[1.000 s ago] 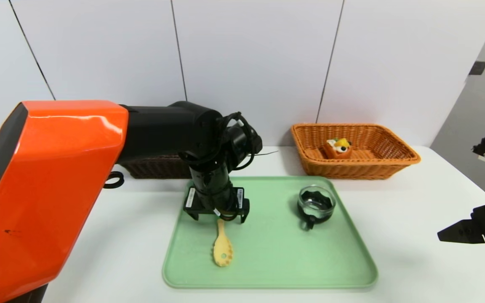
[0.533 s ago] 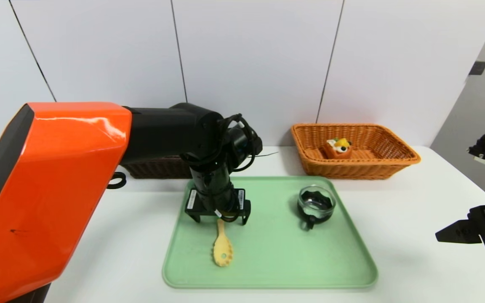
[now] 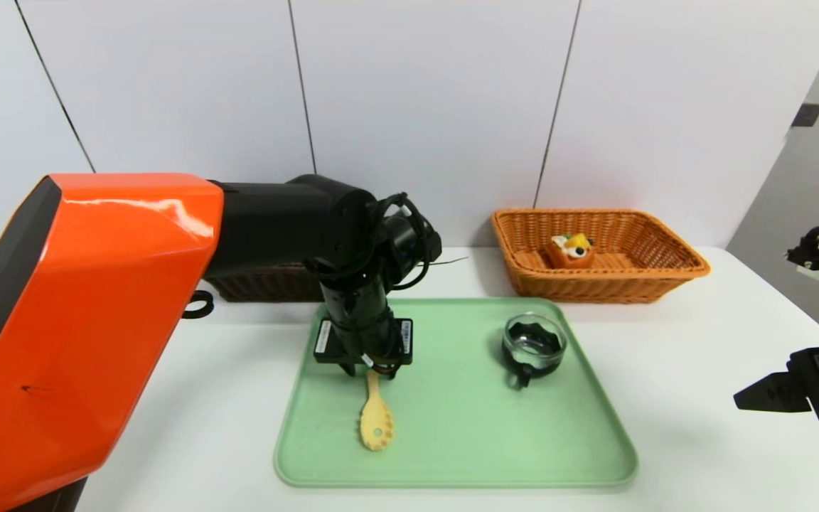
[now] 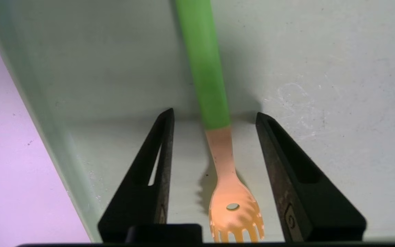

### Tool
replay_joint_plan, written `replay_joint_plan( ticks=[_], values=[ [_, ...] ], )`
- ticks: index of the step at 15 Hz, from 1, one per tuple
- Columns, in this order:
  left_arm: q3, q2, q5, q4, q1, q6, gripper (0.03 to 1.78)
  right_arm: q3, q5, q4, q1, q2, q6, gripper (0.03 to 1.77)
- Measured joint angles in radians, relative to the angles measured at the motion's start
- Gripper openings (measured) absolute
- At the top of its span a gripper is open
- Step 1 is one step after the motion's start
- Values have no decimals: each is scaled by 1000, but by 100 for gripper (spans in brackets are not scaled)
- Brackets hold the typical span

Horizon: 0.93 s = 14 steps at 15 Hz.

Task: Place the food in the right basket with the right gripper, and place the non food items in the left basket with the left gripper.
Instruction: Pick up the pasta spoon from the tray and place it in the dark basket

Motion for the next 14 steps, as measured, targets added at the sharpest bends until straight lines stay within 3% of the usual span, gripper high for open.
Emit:
replay_joint_plan(
  ticks=[1, 2, 14],
  values=[
    [0, 0, 0, 0, 7, 0, 63, 0, 0, -1, 0, 3, -1, 170],
    [0, 0, 0, 0, 13, 0, 12, 0, 0, -1, 0, 5, -2, 170],
    [0, -59, -60, -74, -11, 51, 13, 4, -1, -1, 9, 12, -1, 170]
  ],
)
